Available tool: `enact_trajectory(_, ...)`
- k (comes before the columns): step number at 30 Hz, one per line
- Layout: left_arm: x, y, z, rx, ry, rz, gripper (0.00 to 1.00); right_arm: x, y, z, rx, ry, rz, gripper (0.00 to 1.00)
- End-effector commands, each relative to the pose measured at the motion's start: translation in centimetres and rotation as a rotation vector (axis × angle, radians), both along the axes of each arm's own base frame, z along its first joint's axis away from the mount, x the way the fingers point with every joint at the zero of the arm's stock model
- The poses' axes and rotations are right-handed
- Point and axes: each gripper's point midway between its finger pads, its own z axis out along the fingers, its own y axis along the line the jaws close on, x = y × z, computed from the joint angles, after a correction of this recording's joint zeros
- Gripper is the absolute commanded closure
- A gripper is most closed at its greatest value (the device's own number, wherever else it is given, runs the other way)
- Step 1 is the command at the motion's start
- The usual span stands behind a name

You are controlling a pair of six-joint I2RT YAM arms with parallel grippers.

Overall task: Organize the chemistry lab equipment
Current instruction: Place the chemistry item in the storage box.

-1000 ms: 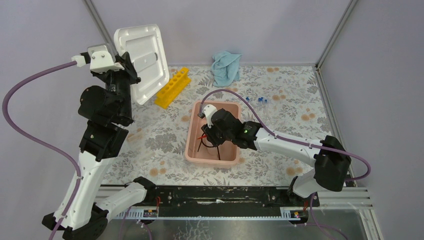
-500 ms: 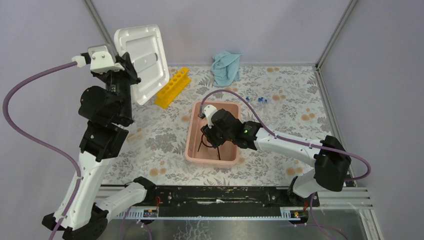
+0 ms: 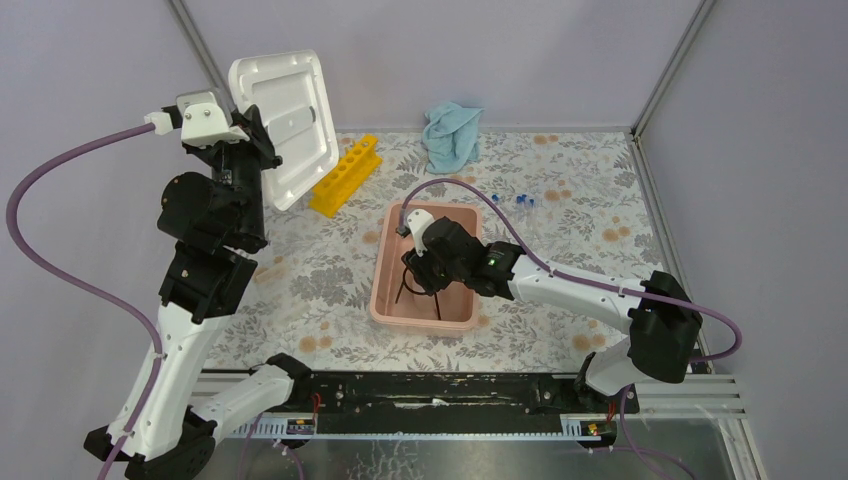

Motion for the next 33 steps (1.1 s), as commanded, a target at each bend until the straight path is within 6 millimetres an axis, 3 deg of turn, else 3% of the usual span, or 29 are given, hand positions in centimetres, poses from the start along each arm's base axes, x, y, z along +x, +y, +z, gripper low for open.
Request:
enact_trajectory(1,-0.9,0.4,2.7,-0.051,-0.111,0.001,1.0,1.0,0.8,2.2,0.037,-0.037,-0.001,0.48)
enact_trajectory(9,-0.7,0.3,2.3,-0.047,-0.102,0.001,1.0,0.8,0.8,1.0,0.018,-0.017,0.004,0.53)
enact_trajectory(15,-0.8,0.4,2.3,-0.05,-0.105,0.002,1.0,0.9,1.0,1.5,0.027,-0.023,0.01,0.69)
enact_trajectory(19,-1.0,0.5,2.5,-0.049,-0.107,0.006,1.0,1.1,1.3,2.9,0.044,-0.036,0.014,0.75)
enact_trajectory(33,-1.0,0.5,2.7,-0.053,-0.113,0.003,1.0,1.6,1.5,9.2,0.089,-0.084,0.006,0.76)
